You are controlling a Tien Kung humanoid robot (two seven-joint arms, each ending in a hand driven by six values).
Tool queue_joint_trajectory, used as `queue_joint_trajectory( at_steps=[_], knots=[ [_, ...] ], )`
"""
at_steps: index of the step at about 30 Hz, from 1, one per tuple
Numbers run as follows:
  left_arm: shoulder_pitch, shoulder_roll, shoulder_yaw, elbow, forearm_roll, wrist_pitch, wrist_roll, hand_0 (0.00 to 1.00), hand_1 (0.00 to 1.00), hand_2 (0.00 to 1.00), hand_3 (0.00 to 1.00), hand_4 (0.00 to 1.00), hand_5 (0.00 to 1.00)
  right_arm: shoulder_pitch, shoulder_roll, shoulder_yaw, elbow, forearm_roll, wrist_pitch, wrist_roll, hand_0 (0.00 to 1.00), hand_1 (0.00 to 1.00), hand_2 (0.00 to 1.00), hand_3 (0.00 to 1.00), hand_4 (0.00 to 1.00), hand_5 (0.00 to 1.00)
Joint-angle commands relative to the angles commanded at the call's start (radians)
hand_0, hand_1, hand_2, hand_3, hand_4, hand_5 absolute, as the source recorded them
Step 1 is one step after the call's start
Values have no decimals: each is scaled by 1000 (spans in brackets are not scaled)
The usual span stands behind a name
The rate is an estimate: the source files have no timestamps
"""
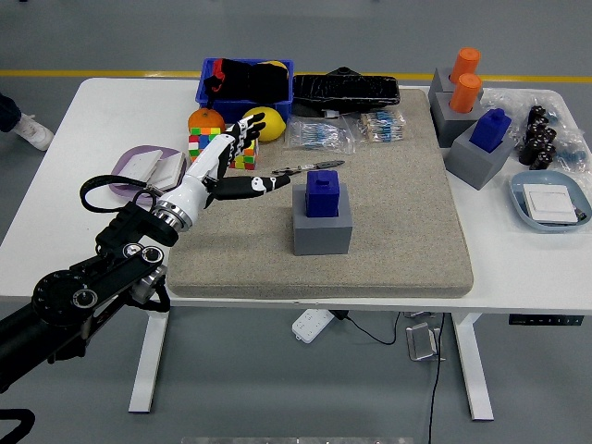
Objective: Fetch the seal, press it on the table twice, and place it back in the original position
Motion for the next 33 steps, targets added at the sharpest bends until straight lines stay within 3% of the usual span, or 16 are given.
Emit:
queue_joint_trajectory(
  at_steps=[13, 26, 33],
  knots=[
    [1, -22, 36, -6, -14, -4, 9, 988, 998, 998, 998, 998, 2, 2, -7, -8, -1, 0, -1, 0, 886, 749, 752, 743, 832, 523],
    [-4, -51, 67, 17, -26, 38, 9, 983, 931, 950, 998, 989, 2, 2, -11, -27, 0, 5, -1, 0, 886, 749, 751, 744, 832, 523],
    [-4, -69, 79, 15, -48, 39, 3, 981, 925, 940, 998, 996, 2, 1, -14, -33, 1, 5, -1, 0, 886, 749, 751, 744, 832, 523]
  ],
)
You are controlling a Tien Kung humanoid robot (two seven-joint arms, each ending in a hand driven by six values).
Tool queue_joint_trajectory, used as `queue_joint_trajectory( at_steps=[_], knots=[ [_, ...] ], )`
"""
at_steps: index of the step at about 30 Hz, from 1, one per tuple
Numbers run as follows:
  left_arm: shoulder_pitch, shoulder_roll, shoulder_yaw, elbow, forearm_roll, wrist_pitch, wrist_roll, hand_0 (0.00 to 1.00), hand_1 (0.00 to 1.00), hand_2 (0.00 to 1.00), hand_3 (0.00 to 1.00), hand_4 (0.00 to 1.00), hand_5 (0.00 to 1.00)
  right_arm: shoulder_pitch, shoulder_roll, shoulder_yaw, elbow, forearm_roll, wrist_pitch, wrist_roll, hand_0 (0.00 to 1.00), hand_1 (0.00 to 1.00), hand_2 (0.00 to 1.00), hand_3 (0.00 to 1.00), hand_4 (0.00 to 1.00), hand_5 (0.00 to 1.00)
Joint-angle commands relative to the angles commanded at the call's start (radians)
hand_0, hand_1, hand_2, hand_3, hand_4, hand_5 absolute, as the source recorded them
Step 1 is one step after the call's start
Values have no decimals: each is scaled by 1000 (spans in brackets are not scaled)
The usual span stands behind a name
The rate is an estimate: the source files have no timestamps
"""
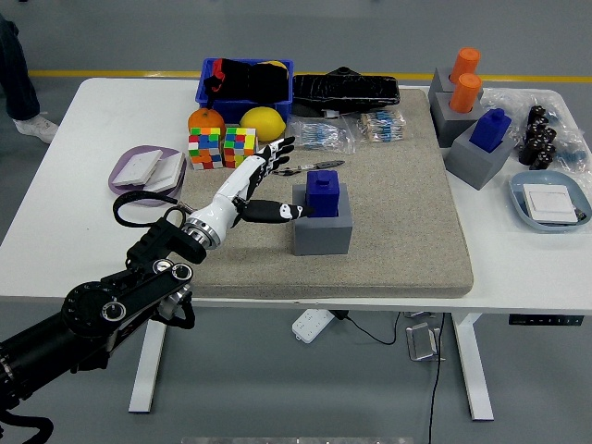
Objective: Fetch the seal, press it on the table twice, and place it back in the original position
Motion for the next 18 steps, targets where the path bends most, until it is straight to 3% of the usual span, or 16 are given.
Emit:
queue_joint_trajectory(
  at_steps=[18],
  knots=[
    [-25, -82, 25, 37, -30, 25, -27, 972, 903, 875, 997, 986, 2, 4, 0, -20, 0, 9, -1, 0, 886, 749, 751, 744, 833, 522]
  ],
)
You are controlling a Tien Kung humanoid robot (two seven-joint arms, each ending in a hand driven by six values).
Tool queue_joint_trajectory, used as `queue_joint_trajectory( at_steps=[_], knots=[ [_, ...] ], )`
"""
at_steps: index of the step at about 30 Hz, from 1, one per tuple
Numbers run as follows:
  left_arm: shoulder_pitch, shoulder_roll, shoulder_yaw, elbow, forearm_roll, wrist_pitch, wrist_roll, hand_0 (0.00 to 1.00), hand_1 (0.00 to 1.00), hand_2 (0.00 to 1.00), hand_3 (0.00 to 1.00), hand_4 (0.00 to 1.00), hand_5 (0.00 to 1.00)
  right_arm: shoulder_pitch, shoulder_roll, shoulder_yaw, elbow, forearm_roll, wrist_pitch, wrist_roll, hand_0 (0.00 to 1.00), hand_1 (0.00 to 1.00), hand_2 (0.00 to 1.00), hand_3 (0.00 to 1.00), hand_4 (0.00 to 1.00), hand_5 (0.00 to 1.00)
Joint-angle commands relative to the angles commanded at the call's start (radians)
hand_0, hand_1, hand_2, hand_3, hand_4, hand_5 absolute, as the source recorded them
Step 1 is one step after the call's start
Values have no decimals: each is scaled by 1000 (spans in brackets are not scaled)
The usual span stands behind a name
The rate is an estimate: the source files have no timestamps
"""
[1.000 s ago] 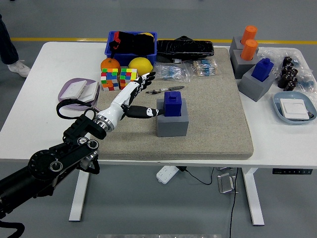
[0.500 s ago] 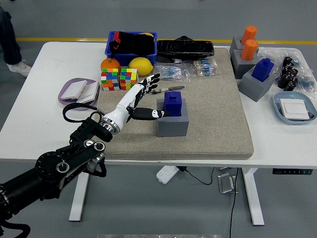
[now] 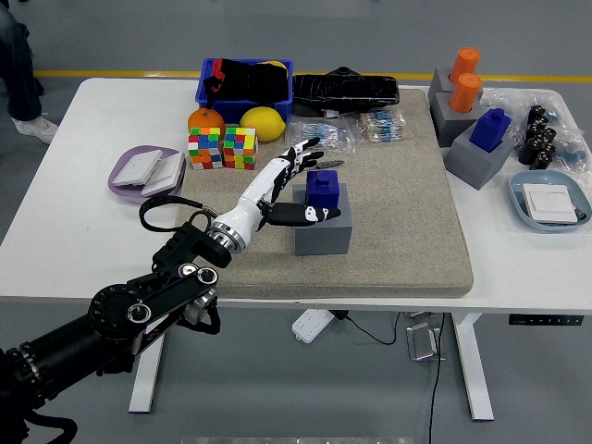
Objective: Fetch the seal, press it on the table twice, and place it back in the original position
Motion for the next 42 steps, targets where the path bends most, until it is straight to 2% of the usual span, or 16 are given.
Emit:
queue_joint_trajectory(
  at_steps=[8, 9, 14, 15, 26, 27, 32, 33, 38, 39, 42],
  knots=[
    [-9, -13, 11, 19, -3, 5, 0, 968, 888, 863, 995, 970, 2, -1, -1, -2, -1, -1, 0, -1, 886, 749, 751, 744, 833, 522],
    [-11, -15, 14, 25, -5, 7, -1, 966, 879, 855, 991, 931, 2, -1, -1, -3, -1, -1, 0, -1, 886, 749, 751, 744, 833, 522],
    [-16, -23, 26, 48, -15, 10, -2, 966, 879, 855, 991, 931, 2, 1, 1, -2, 0, 0, 0, 0, 886, 749, 751, 744, 833, 522],
    [-16, -24, 27, 51, -17, 11, -3, 963, 862, 849, 989, 900, 2, 1, 1, -2, 0, 1, 0, 0, 886, 749, 751, 744, 833, 522],
    [-13, -28, 34, 62, -29, 17, -8, 949, 841, 835, 986, 891, 2, -2, 1, -1, -1, 2, 0, 0, 886, 749, 751, 744, 832, 522],
    [-13, -28, 34, 62, -28, 18, -7, 931, 814, 810, 983, 866, 2, -1, 1, -2, 0, 2, 0, 0, 886, 749, 751, 744, 832, 522],
    [-13, -31, 35, 66, -27, 17, -3, 931, 814, 810, 983, 866, 2, 1, 0, -1, 1, 3, 0, 0, 886, 749, 751, 744, 832, 522],
    [-13, -31, 36, 68, -28, 16, -1, 905, 767, 751, 979, 847, 2, 1, 0, 0, 1, 2, 0, 0, 886, 749, 751, 743, 832, 522],
    [-12, -31, 38, 72, -32, 15, 1, 905, 767, 751, 979, 847, 2, -1, -2, 4, -1, 1, -1, -1, 886, 749, 751, 743, 832, 522],
    [-12, -31, 38, 72, -32, 16, 1, 900, 735, 709, 973, 842, 2, -1, -2, 3, -1, 1, 0, -1, 886, 749, 751, 743, 832, 522],
    [-12, -32, 37, 74, -33, 17, 1, 900, 735, 709, 973, 842, 2, -1, -2, 3, 0, 2, -1, 0, 886, 749, 751, 743, 832, 522]
  ],
)
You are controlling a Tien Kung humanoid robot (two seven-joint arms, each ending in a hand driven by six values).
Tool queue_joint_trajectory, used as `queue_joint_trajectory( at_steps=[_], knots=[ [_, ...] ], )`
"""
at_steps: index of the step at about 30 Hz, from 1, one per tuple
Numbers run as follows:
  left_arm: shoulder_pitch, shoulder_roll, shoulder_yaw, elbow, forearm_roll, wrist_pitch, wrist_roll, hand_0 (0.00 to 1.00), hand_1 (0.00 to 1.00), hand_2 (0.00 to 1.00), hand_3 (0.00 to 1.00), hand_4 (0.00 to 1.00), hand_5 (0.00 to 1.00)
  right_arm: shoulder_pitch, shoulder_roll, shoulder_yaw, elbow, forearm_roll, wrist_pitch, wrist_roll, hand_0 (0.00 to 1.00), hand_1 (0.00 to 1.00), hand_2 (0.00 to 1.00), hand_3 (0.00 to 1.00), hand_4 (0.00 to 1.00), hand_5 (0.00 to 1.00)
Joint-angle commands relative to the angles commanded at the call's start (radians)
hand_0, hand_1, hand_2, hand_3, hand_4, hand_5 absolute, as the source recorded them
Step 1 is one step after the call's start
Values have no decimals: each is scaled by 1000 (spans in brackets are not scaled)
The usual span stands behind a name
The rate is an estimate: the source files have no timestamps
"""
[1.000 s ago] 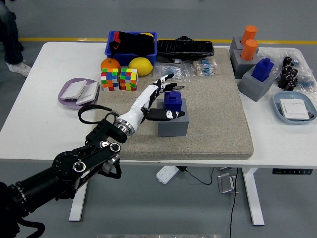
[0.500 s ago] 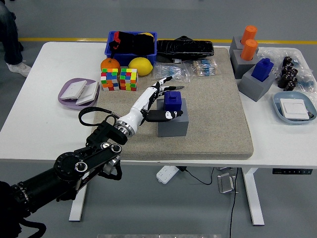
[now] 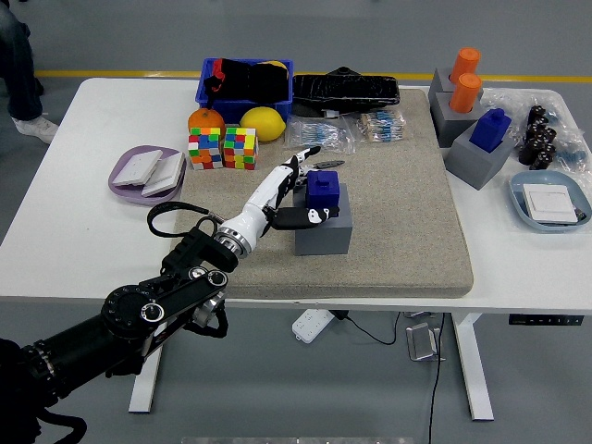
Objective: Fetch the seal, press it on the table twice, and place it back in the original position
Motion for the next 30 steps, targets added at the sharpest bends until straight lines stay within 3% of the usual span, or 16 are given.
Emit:
queue_joint_trajectory(
  at_steps=[2, 3, 14, 15, 30],
  knots=[
    [0, 0, 0, 0, -1, 2, -1, 900, 735, 709, 973, 842, 2, 0, 0, -2, 1, 1, 0, 0, 886, 749, 751, 743, 832, 522],
    [1, -1, 0, 0, -1, 3, -2, 893, 694, 654, 960, 804, 2, 0, 0, -3, 1, 1, 0, 0, 886, 749, 751, 744, 832, 522],
    [-3, -4, 6, 8, -2, 13, -1, 885, 646, 619, 951, 787, 2, 1, -1, -1, 1, 1, 0, 0, 886, 749, 751, 743, 832, 522],
    [-4, -5, 6, 8, -1, 15, -1, 878, 617, 578, 939, 763, 2, 1, -2, -1, 1, 1, 0, 0, 886, 749, 751, 743, 832, 521],
    [-8, -11, 11, 9, -15, 29, -14, 872, 619, 554, 928, 757, 2, 0, -2, -1, 1, 3, 0, 0, 886, 748, 751, 743, 832, 521]
  ],
)
